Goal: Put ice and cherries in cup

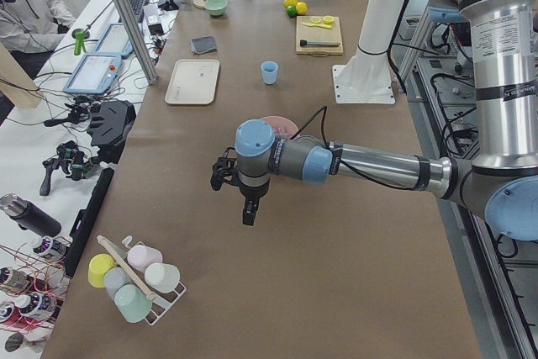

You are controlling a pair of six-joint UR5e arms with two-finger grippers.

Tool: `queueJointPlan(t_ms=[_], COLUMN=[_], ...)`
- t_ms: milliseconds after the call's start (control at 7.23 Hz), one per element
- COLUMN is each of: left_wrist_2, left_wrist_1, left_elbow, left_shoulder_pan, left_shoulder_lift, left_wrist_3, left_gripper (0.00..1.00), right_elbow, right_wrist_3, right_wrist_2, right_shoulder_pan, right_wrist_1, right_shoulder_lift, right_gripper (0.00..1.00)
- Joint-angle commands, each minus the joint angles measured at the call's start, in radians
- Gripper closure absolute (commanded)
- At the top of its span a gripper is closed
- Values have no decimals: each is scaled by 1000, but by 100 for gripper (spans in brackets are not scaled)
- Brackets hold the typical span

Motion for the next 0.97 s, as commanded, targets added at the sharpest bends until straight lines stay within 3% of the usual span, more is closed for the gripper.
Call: queueJointPlan(t_ms=[0,829], left_wrist_2=[6,8], left_wrist_1=[-3,-5], left_elbow=[4,18], left_shoulder_pan=[-3,-3], left_shoulder_lift=[-1,-1], left_wrist_3=[0,0], left_gripper=[3,3], right_elbow=[-21,-33], right_wrist_3=[-42,-42], right_wrist_2=[-74,-64], right_shoulder_pan=[28,28], right_wrist_1=[-5,-2], right_shoulder_lift=[-27,-30], right_gripper=[0,0])
